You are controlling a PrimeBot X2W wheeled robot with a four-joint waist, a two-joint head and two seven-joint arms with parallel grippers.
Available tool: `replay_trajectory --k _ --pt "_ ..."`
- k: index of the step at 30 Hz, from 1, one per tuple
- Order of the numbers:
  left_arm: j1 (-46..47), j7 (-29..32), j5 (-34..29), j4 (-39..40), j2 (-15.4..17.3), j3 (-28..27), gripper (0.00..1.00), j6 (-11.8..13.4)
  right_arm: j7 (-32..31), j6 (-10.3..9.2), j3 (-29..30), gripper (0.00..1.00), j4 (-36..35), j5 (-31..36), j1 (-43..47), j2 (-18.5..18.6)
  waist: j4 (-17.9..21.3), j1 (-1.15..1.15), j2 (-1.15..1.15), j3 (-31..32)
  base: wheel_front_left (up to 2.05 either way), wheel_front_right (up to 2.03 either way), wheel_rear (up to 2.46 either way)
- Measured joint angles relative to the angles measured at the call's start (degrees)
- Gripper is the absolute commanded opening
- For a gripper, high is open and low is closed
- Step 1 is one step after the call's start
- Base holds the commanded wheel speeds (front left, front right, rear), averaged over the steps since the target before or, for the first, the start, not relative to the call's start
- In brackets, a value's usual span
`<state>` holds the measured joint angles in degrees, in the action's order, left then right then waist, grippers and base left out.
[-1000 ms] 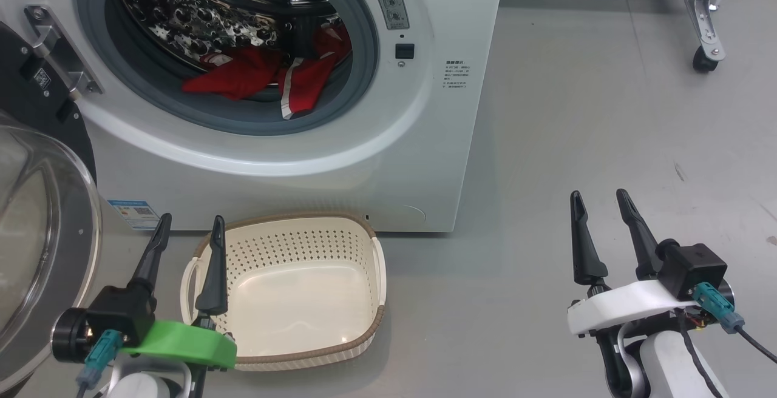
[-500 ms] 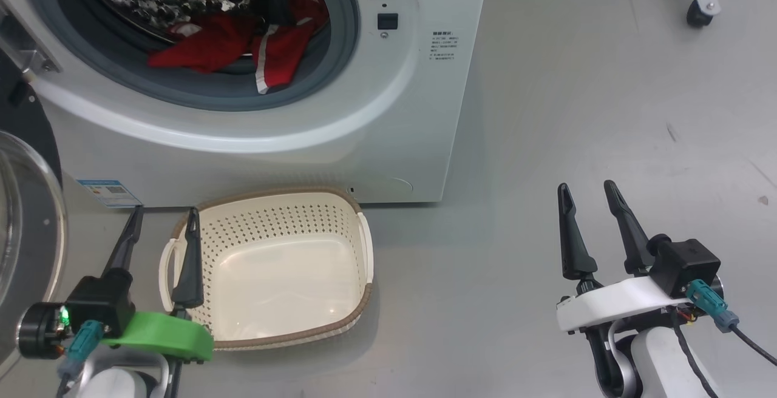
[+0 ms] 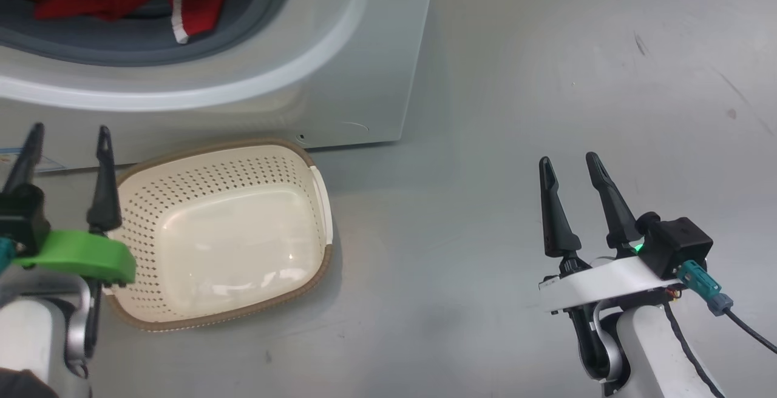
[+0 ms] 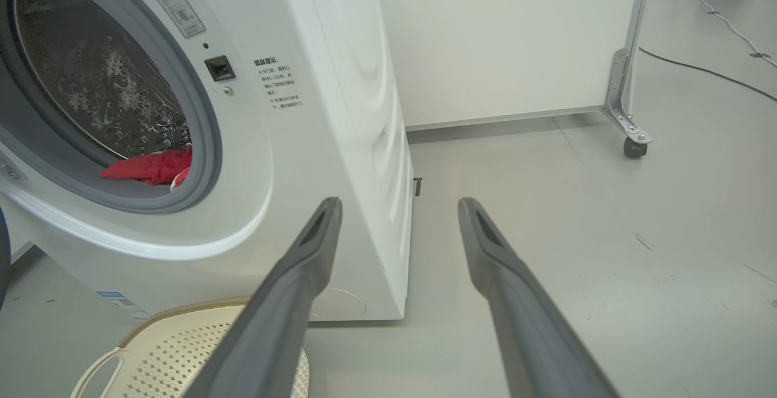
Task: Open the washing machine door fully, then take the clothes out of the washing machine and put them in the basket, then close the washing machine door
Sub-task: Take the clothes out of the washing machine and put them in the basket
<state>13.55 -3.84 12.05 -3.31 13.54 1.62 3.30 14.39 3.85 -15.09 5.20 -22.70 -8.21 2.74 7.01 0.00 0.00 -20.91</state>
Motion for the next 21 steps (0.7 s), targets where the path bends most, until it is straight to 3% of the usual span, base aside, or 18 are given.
replay_trajectory --k 9,21 --pt "10.8 5.8 -1.7 -2.3 6.0 -1.6 1.0 0.4 0.1 -0.07 -2.5 1.0 -1.5 -2.5 -4.3 0.0 4.9 0.0 0.0 -6.5 0.0 0.0 0.0" --pt "23.9 12.8 -6.3 -10.1 10.3 0.3 1.0 -0.1 0.1 -1.04 -4.9 1.0 -2.1 -4.7 -6.9 0.0 11.0 0.0 0.0 -13.2 0.0 0.0 0.0"
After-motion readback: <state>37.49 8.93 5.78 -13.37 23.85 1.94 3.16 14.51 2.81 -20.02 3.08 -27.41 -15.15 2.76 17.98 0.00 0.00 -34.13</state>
